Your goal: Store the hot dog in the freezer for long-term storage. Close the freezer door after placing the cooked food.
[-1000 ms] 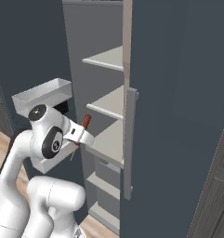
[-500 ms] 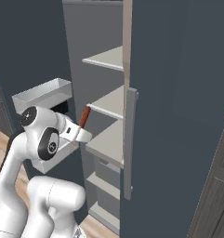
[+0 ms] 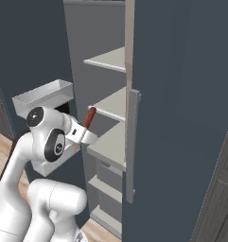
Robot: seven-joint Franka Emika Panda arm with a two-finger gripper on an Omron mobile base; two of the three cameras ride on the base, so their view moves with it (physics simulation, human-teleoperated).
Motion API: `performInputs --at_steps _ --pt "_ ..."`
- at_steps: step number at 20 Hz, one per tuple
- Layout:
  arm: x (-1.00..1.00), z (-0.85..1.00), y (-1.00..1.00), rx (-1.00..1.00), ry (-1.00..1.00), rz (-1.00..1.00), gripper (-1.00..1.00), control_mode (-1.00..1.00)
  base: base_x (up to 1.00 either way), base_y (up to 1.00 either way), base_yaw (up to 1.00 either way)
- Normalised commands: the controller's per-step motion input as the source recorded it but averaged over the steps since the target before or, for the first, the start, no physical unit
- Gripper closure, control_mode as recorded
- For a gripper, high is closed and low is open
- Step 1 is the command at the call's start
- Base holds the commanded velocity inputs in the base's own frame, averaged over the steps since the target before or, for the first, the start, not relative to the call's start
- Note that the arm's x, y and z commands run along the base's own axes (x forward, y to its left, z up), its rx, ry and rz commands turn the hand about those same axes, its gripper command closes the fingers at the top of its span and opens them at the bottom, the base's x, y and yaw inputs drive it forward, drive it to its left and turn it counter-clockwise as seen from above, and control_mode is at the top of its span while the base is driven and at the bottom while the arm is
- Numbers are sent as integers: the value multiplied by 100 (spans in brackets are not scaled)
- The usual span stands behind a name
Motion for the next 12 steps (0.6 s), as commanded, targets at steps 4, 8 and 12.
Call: performInputs --at_steps 4,8,12 --pt "18 13 -13 3 0 0 100 -100 0 0 0" --pt "19 34 0 0 0 0 100 -100 0 0 0" --pt "16 47 0 0 0 0 100 -100 0 0 0"
